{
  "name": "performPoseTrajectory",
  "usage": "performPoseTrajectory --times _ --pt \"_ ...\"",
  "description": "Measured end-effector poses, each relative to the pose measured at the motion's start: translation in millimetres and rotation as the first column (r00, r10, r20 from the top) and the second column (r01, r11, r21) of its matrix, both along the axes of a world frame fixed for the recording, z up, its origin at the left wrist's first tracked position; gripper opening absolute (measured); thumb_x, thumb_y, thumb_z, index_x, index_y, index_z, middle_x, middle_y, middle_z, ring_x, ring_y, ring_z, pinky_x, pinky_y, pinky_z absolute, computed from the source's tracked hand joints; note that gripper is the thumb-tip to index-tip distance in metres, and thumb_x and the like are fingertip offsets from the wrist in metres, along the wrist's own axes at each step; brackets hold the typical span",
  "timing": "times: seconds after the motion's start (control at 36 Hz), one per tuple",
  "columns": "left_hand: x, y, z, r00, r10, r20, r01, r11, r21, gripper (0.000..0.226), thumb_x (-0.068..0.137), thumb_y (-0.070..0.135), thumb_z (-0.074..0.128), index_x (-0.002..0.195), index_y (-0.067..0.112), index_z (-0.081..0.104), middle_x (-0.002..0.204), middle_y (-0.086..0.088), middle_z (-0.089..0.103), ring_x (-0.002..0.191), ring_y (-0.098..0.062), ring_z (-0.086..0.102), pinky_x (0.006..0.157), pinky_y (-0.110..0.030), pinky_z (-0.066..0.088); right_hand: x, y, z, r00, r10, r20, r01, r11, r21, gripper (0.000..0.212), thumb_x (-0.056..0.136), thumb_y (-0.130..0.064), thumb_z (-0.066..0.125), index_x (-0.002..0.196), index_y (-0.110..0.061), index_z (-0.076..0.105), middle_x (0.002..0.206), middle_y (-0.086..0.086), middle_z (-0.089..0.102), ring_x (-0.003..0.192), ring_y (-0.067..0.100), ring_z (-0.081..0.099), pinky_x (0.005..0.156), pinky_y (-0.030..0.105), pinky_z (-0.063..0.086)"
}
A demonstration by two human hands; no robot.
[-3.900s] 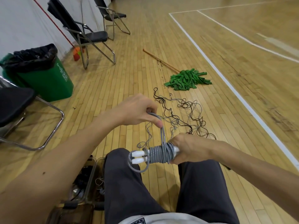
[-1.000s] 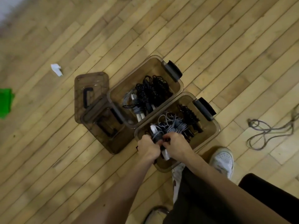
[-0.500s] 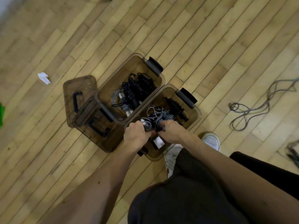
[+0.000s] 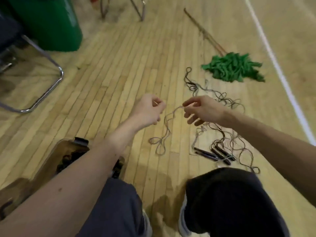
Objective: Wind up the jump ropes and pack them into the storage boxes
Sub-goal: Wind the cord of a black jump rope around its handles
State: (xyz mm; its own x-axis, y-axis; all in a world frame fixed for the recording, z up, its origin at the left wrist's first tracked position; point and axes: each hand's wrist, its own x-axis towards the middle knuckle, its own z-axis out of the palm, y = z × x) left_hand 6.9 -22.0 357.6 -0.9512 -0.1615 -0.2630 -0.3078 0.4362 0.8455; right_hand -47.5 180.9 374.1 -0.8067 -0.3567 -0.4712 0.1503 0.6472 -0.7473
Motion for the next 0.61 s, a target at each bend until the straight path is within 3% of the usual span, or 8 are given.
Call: performPoseTrajectory --times 0.06,0.17,0.28,0.36,0.5,0.61 --pt "-14.4 50.6 -11.5 0.995 -0.099 0.027 0.099 0.995 -0.002 0.014 0.096 0.023 0.063 0.083 0.018 0.061 0.076 -0.009 0.069 0.055 -0.021 0.064 0.057 -0.038 0.058 5.7 53.8 -7.4 0.99 -0.137 0.019 0.138 0.989 -0.061 0.041 0.101 -0.018 0.06 0.14 -0.014 0.046 0.1 0.018 0.073 0.075 0.026 0.072 0.067 0.04 0.059" --pt "-34.0 136.2 -74.2 0.946 -0.246 0.212 0.261 0.964 -0.043 0.012 0.094 0.024 0.064 0.085 0.017 0.062 0.071 -0.01 0.071 0.06 -0.028 0.071 0.058 -0.038 0.06 27.1 142.4 -65.6 0.921 -0.379 0.088 0.384 0.922 -0.055 0.061 0.1 -0.014 0.061 0.15 -0.028 0.029 0.097 0.021 0.072 0.067 0.029 0.071 0.057 0.036 0.058" --pt "-50.4 203.3 -166.1 0.89 -0.269 0.369 0.302 0.953 -0.034 0.012 0.096 0.025 0.064 0.093 0.012 0.065 0.073 -0.008 0.07 0.057 -0.021 0.069 0.055 -0.032 0.06 40.5 206.5 -164.8 0.85 -0.488 0.201 0.474 0.873 0.114 0.035 0.099 -0.009 0.06 0.133 -0.006 0.053 0.094 0.019 0.071 0.063 0.02 0.066 0.056 0.031 0.054" --pt "-60.1 228.6 -229.2 0.844 -0.233 0.484 0.282 0.959 -0.032 0.014 0.097 0.027 0.064 0.098 0.013 0.066 0.074 -0.008 0.072 0.055 -0.019 0.069 0.058 -0.034 0.062 39.1 222.8 -234.0 0.854 -0.464 0.235 0.416 0.881 0.226 0.025 0.099 -0.017 0.062 0.122 -0.009 0.066 0.104 0.008 0.07 0.085 0.018 0.069 0.07 0.03 0.058" --pt "-79.8 242.0 -328.7 0.8 -0.111 0.59 0.182 0.981 -0.062 0.023 0.097 0.032 0.06 0.1 0.01 0.068 0.068 -0.008 0.072 0.052 -0.021 0.069 0.066 -0.036 0.063 7.8 212.7 -318.5 0.916 -0.364 0.169 0.292 0.894 0.341 0.032 0.097 -0.019 0.062 0.129 -0.015 0.063 0.126 0.005 0.068 0.113 0.021 0.062 0.095 0.033 0.049" --pt "-97.3 252.2 -392.6 0.76 0.065 0.647 0.012 0.993 -0.114 0.033 0.098 0.047 0.057 0.088 0.015 0.055 0.071 -0.009 0.074 0.055 -0.022 0.07 0.074 -0.039 0.062 -19.1 197.6 -383.3 0.974 -0.212 0.082 0.157 0.889 0.431 0.042 0.097 -0.017 0.06 0.139 -0.018 0.055 0.134 0.005 0.06 0.126 0.025 0.054 0.104 0.041 0.046"
